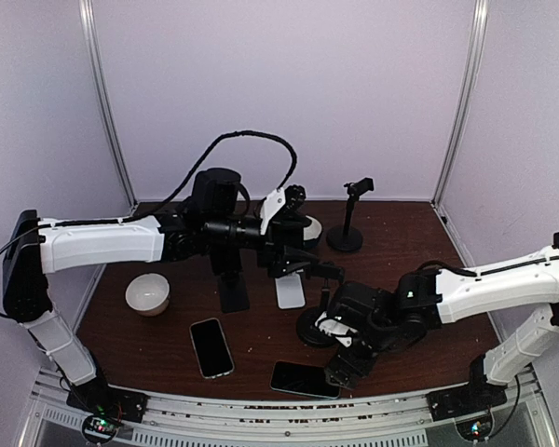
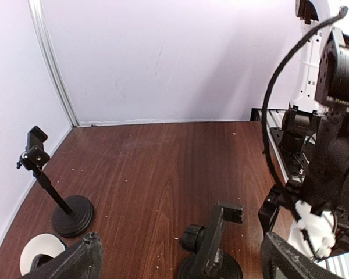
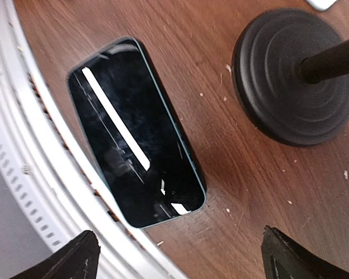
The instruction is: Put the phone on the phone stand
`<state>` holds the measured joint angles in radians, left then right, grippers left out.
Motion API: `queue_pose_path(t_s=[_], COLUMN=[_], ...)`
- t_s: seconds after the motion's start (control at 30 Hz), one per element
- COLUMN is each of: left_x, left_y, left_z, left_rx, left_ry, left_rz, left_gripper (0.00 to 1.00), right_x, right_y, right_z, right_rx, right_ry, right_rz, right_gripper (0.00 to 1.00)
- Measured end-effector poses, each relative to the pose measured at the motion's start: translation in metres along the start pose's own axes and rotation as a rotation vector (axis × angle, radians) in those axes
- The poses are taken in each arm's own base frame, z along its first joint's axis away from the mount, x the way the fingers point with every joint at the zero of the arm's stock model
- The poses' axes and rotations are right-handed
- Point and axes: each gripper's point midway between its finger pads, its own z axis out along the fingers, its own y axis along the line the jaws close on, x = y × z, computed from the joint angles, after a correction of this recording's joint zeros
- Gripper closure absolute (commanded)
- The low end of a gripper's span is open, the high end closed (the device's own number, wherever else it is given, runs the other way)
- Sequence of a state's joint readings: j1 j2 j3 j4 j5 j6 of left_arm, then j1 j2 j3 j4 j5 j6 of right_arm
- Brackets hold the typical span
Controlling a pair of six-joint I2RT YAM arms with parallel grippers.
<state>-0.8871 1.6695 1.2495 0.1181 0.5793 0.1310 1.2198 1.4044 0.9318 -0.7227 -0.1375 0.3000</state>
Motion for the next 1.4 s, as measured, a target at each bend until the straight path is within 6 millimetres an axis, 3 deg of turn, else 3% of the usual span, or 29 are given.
queue_pose_path(t_s=[0.1,0.27,0.43,0.57,0.7,0.87,1.0,1.2,1.3,1.4], left_x=[-0.016,-0.04,-0.04,-0.024,-0.018,-0.011,0.011,0.064,0.091,0.109], left_y=[0.0,-0.005,-0.005,-0.003,-0.001,0.004,0.01,0.018,0.003,-0.027], left_z=[-0.01,-0.04,-0.058,-0.057,-0.057,-0.055,-0.059,-0.078,-0.08,-0.065], left_rx=[-0.023,-0.085,-0.146,-0.165,-0.177,-0.204,-0.261,-0.398,-0.408,-0.329], left_ry=[-0.028,-0.061,-0.053,-0.004,0.017,0.036,0.094,0.255,0.351,0.424], left_rz=[0.026,0.066,0.077,0.06,0.059,0.055,0.036,-0.016,-0.018,-0.006], left_gripper=[0.02,0.02,0.02,0.02,0.02,0.02,0.02,0.03,0.12,0.33], right_x=[0.009,0.023,0.031,0.031,0.032,0.023,0.015,0.012,0.001,-0.016], right_y=[0.001,0.015,0.017,-0.003,-0.051,-0.091,-0.106,-0.099,-0.091,-0.089], right_z=[0.02,0.034,0.053,0.054,0.044,0.032,0.028,0.006,-0.008,-0.021], right_rx=[0.015,0.051,0.144,0.237,0.366,0.474,0.511,0.434,0.353,0.288], right_ry=[0.063,0.126,0.188,0.202,0.201,0.155,0.104,-0.04,-0.148,-0.239], right_rz=[-0.04,-0.146,-0.211,-0.168,-0.031,0.116,0.201,0.341,0.424,0.488], right_gripper=[0.0,0.0,0.0,0.01,0.01,0.0,0.0,0.0,0.0,0.09])
